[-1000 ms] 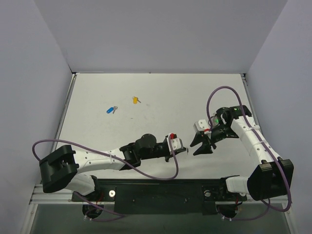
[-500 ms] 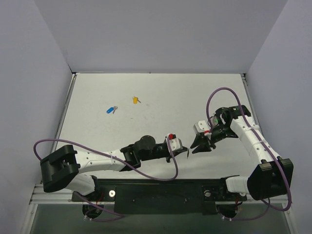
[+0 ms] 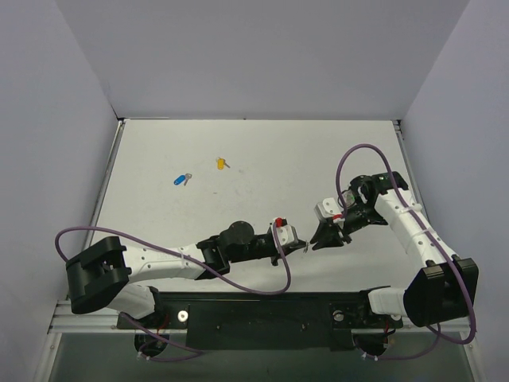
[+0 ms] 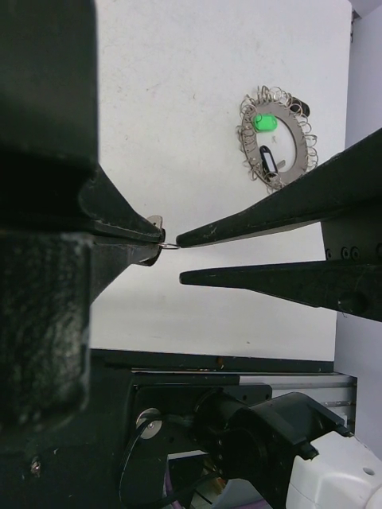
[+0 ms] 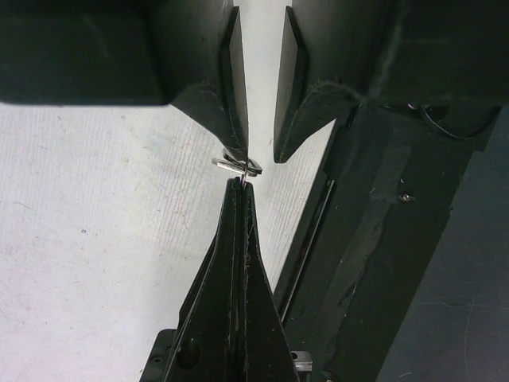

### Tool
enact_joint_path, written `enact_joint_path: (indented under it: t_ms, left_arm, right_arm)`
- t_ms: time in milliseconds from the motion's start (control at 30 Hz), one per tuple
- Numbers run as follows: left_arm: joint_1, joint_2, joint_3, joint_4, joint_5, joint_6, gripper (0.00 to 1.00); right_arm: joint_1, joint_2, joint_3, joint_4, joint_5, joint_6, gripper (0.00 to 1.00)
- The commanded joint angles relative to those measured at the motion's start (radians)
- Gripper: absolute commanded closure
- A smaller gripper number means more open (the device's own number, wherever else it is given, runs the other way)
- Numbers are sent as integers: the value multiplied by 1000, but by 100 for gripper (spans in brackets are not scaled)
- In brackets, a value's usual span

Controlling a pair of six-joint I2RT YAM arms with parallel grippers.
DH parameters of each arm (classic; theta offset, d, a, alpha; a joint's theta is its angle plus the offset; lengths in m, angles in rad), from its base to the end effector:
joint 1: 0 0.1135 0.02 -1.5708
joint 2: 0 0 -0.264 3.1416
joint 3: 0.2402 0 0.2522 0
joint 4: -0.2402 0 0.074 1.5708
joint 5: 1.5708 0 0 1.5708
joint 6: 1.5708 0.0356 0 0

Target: Put the keys on the keyring

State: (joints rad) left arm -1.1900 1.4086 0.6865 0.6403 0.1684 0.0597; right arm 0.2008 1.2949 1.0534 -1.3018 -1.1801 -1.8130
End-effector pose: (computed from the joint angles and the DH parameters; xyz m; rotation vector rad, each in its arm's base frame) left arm 0.1095 -0.2896 0.2482 1.1303 1.3352 -0.9849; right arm 0.1921 0.0727 0.2797 -1.7790 1.1022 0.9494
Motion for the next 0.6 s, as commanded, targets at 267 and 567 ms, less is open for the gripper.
enact_joint_path:
  t_ms: [267,567]
  left_arm:
    - [-6,12,15,68,17,-23,100]
    - [-6,10,15,75,14,-29,100]
  right_arm:
    - [17,14,5,-226,-62,-42,83]
    - [23,26,7,-226,-58,-39,84]
